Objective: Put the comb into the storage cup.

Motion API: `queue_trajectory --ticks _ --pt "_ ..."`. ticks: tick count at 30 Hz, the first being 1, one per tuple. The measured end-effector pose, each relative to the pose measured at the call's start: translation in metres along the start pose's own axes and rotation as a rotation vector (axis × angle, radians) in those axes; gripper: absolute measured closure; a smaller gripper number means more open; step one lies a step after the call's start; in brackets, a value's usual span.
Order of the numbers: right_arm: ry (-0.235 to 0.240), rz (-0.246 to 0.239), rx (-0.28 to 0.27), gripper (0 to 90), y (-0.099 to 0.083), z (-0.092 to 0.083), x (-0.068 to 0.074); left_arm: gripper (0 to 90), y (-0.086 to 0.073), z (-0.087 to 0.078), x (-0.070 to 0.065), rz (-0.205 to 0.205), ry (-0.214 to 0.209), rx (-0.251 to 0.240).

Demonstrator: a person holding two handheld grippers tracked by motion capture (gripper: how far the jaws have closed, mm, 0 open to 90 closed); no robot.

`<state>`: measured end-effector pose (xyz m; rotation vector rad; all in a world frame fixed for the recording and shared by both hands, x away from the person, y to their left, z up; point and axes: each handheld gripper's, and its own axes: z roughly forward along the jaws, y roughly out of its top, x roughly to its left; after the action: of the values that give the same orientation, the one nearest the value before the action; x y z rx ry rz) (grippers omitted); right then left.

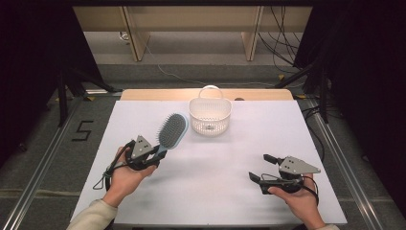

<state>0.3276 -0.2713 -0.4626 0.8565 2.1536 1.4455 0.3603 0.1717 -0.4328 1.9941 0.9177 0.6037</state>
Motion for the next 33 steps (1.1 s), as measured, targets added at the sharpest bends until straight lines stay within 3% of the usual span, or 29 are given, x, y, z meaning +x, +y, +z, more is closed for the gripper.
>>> queue_trajectory --ticks 33 --pt "0.000 0.001 -0.001 14.8 -0.0001 0.0004 -0.0003 69.7 0.0088 0.0055 -0.0020 0.002 -0.006 -0.012"
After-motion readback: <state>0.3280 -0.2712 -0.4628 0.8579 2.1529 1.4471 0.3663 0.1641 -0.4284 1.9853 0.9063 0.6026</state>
